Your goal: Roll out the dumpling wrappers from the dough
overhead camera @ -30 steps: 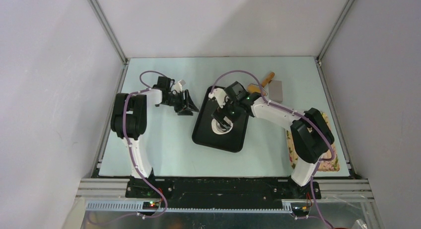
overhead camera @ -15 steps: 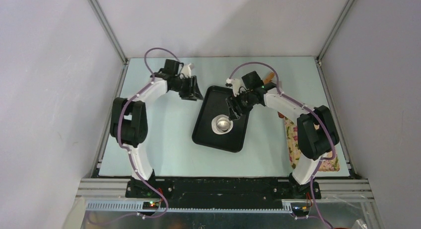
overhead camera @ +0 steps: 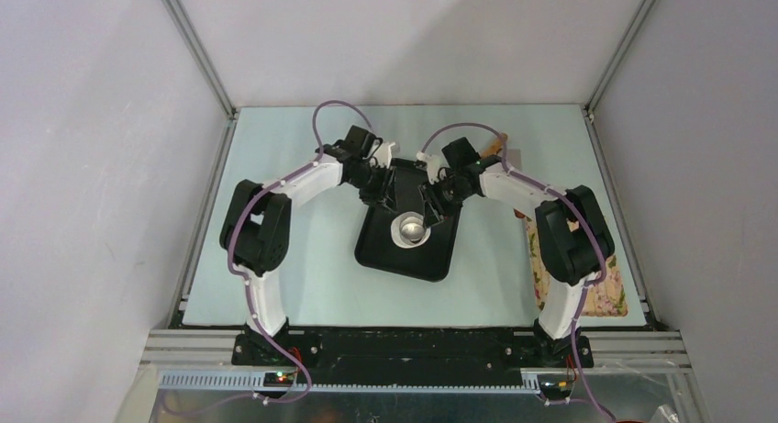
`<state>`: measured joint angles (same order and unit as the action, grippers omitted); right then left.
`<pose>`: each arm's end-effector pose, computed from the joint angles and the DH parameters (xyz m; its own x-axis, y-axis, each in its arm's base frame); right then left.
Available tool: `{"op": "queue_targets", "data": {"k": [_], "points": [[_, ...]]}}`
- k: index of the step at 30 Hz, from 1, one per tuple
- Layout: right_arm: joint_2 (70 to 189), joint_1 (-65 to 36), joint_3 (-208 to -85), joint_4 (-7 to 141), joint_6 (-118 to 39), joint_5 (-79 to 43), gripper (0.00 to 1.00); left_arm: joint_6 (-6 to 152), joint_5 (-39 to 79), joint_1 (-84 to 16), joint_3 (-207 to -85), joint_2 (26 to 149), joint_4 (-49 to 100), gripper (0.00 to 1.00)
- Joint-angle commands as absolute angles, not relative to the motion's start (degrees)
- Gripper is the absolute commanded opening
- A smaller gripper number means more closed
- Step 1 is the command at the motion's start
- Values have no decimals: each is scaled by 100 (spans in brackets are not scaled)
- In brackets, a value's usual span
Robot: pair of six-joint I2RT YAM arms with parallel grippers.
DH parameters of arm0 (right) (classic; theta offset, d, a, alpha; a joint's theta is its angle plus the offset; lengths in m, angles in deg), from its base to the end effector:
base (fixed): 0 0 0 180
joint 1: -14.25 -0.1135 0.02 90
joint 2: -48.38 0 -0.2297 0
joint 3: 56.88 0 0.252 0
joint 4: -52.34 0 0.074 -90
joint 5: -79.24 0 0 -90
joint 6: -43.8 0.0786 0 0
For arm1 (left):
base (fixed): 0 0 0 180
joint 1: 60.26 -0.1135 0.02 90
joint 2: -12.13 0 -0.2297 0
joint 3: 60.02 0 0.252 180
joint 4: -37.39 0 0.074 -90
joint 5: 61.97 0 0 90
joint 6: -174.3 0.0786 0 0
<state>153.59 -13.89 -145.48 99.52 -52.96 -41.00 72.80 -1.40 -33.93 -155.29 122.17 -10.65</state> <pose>0.3203 0.2162 0.1358 -0.7146 -0.4975 -0.4918 -0.6925 0.6025 0.3967 0.3481 -0.2153 0.1383 -0.8983 0.2508 -0.3606 0.4168 0.7460 -0.5194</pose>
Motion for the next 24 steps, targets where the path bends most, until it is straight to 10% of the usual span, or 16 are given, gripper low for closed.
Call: {"op": "queue_targets", "data": {"k": [1, 24], "points": [[15466, -1369, -14712, 9743, -5120, -4284, 36, 7437, 113, -3194, -15471, 12288, -1095, 33], [15833, -1412, -14712, 9780, -5100, -4485, 21, 7443, 194, -2930, -15345, 12700, -1087, 16]]}}
